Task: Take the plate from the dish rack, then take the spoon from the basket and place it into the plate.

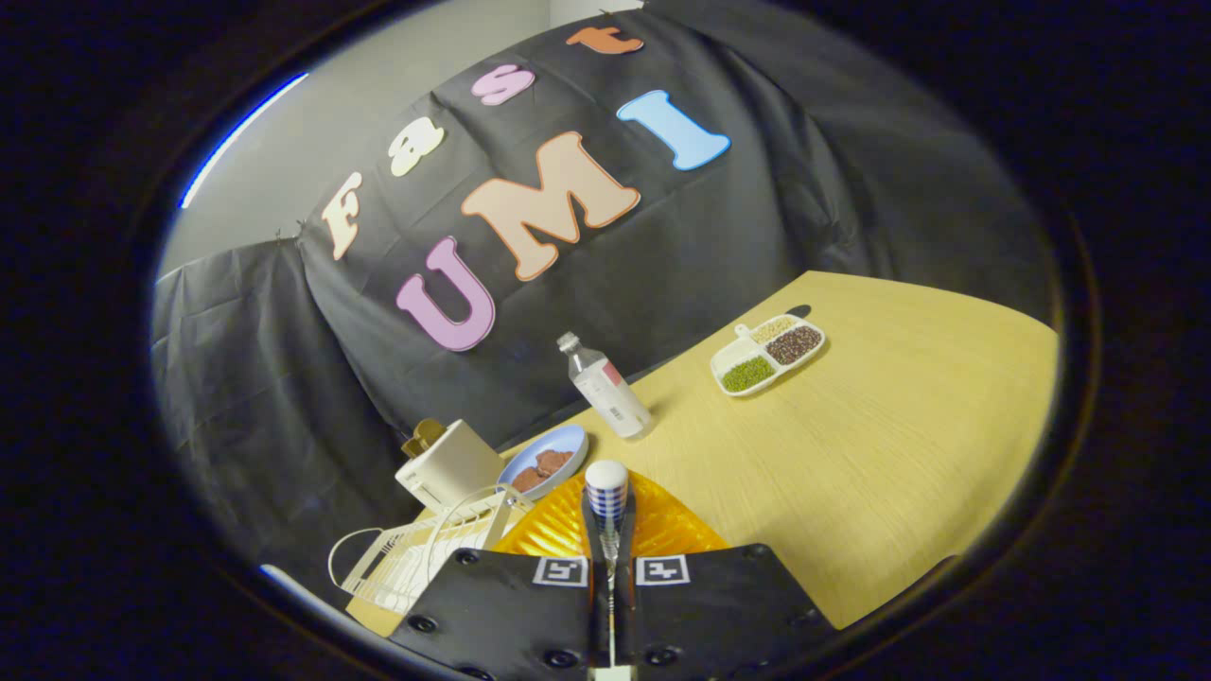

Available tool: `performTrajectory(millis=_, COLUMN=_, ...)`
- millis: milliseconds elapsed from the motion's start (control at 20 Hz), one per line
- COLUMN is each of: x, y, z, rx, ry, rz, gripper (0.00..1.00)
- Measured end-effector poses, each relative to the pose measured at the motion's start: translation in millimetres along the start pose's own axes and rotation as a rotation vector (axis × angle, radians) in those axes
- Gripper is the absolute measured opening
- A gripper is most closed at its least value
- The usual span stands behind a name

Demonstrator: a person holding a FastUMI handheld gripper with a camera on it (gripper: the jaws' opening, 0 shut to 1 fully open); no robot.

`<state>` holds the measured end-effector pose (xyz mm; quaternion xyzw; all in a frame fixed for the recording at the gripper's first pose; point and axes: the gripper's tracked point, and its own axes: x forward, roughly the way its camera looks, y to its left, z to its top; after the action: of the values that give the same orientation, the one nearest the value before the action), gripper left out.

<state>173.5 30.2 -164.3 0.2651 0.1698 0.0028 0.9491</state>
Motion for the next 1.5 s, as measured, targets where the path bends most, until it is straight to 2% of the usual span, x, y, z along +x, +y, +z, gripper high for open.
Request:
performTrajectory(millis=250, x=-14.9, y=4.7, z=15.0, rx=0.002, ry=-0.034, rz=0.022, gripper=0.05)
performTrajectory(millis=550, x=-50.0, y=11.5, z=57.2, rx=0.011, ry=-0.133, rz=0.061, gripper=0.04)
performTrajectory(millis=800, x=-88.0, y=24.3, z=71.7, rx=0.043, ry=-0.148, rz=0.155, gripper=0.04)
performTrajectory(millis=1050, x=-115.0, y=17.4, z=40.2, rx=0.095, ry=-0.058, rz=0.208, gripper=0.04)
performTrajectory(millis=1500, x=-127.0, y=-16.0, z=-42.8, rx=0.110, ry=0.118, rz=0.189, gripper=0.04)
